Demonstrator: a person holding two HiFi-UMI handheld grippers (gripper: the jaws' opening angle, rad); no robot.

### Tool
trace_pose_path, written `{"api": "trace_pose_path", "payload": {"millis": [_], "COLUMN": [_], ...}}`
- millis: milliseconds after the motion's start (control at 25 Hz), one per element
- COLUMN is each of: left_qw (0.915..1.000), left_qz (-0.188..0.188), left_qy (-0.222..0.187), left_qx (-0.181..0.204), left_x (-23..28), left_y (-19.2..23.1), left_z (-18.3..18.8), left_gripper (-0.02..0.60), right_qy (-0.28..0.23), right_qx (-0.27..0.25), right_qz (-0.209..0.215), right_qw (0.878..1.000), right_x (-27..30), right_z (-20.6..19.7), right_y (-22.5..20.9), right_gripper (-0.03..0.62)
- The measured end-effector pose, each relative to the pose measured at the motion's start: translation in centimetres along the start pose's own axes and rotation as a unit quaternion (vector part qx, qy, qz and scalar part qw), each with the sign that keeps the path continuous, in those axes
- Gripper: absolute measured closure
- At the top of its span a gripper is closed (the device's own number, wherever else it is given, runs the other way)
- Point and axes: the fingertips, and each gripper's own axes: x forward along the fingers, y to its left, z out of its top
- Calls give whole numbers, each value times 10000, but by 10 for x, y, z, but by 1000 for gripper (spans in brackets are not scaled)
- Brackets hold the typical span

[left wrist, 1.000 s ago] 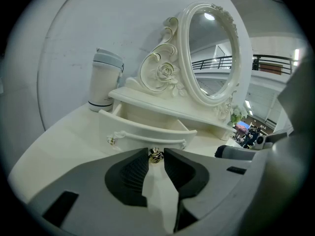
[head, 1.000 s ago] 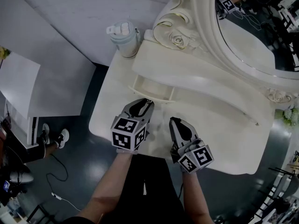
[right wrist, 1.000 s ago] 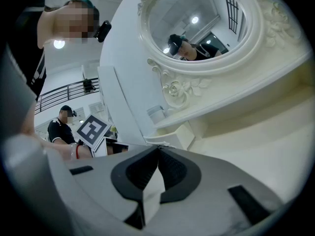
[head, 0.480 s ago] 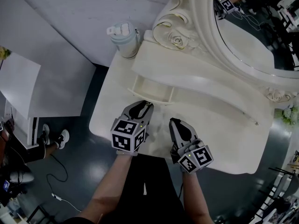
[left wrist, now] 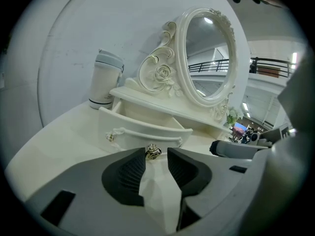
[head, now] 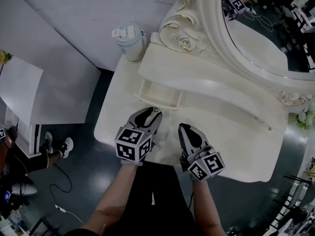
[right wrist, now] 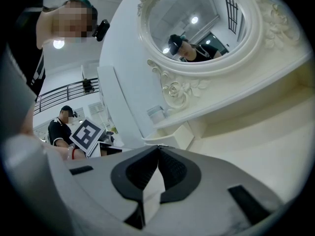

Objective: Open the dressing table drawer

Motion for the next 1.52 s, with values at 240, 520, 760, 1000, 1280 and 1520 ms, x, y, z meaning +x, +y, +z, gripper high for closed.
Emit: {"api": "trace_pose_path", "payload": {"millis": [240,520,760,1000,1280,1520], "left_qw": [9999,9997,9990,9972,9905,9850], "left_qz": [48,1,-247,-578,-964,-1123], "left_qy": [65,106,33,-289,-881,-1219], "left_qx": [61,205,373,373,441,487], "left_x": [-6,-14,-16,-21,-35,-46], "left_y": [-2,-14,-37,-59,-87,-100], "left_z": [-6,-8,7,36,83,114], "left_gripper": [426,482,580,580,580,580], "right_qy": [-11,-91,-230,-417,-568,-707], "right_qx": [1,-64,-168,-269,-601,-897], "right_qz": [-32,-69,-142,-227,-321,-298], "right_qw": [10000,9999,9995,9985,9961,9930], "right_x": [-5,-11,-20,-33,-45,-48], "right_z": [2,13,34,61,97,127], "right_y": [-1,-2,-2,-2,2,11], "right_gripper": [588,588,588,588,589,589]}}
